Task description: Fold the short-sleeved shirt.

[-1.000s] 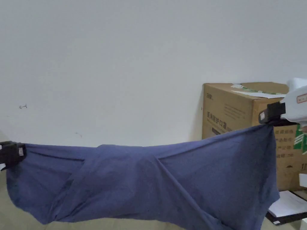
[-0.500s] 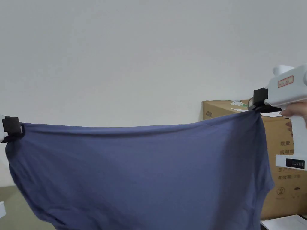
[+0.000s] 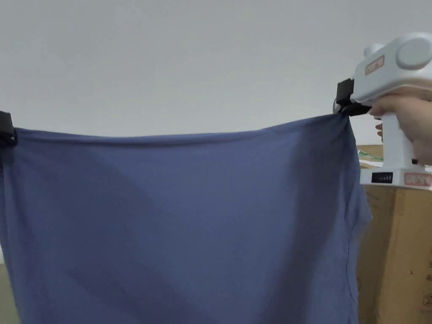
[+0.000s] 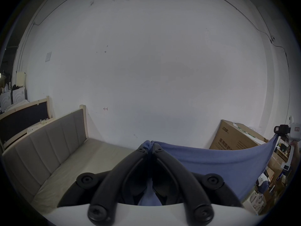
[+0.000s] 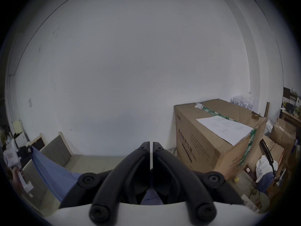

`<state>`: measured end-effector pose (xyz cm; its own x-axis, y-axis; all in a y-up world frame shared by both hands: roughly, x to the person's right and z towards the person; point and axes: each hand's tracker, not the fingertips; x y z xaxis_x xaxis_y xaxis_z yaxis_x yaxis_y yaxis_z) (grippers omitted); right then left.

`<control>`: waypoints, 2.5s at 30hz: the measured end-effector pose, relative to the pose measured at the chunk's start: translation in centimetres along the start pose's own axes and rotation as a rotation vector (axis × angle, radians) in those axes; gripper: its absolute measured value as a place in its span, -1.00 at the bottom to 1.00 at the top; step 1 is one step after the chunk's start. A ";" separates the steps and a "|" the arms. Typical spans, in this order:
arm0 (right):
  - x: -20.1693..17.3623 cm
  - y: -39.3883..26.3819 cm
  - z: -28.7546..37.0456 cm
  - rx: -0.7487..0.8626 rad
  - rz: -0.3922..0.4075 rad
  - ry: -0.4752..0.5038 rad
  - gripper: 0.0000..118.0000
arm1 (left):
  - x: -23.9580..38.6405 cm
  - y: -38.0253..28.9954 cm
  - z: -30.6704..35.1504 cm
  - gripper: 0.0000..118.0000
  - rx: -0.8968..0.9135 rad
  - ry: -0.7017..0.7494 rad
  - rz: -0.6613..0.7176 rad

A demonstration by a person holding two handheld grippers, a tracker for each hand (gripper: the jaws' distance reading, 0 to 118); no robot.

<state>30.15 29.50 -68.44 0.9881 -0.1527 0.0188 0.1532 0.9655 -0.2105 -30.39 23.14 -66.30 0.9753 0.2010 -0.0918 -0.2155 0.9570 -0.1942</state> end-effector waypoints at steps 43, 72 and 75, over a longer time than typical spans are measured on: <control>10.8 -53.5 13.3 -0.777 -0.007 0.044 -0.96 | -12.4 -46.2 10.6 -0.96 -0.750 -0.016 0.144; 10.2 -56.8 31.5 -0.626 0.038 0.003 0.90 | -13.9 -49.4 33.0 0.98 -0.506 -0.005 -0.060; 7.2 -54.5 32.7 -0.585 0.055 0.068 0.91 | -10.6 -46.2 34.7 0.98 -0.425 -0.102 -0.115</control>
<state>29.37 -17.29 -24.93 0.9883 -0.1375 -0.0661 0.0495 0.6986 -0.7138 -29.04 -15.96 -22.42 0.9894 0.1378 0.0463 -0.0852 0.8078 -0.5832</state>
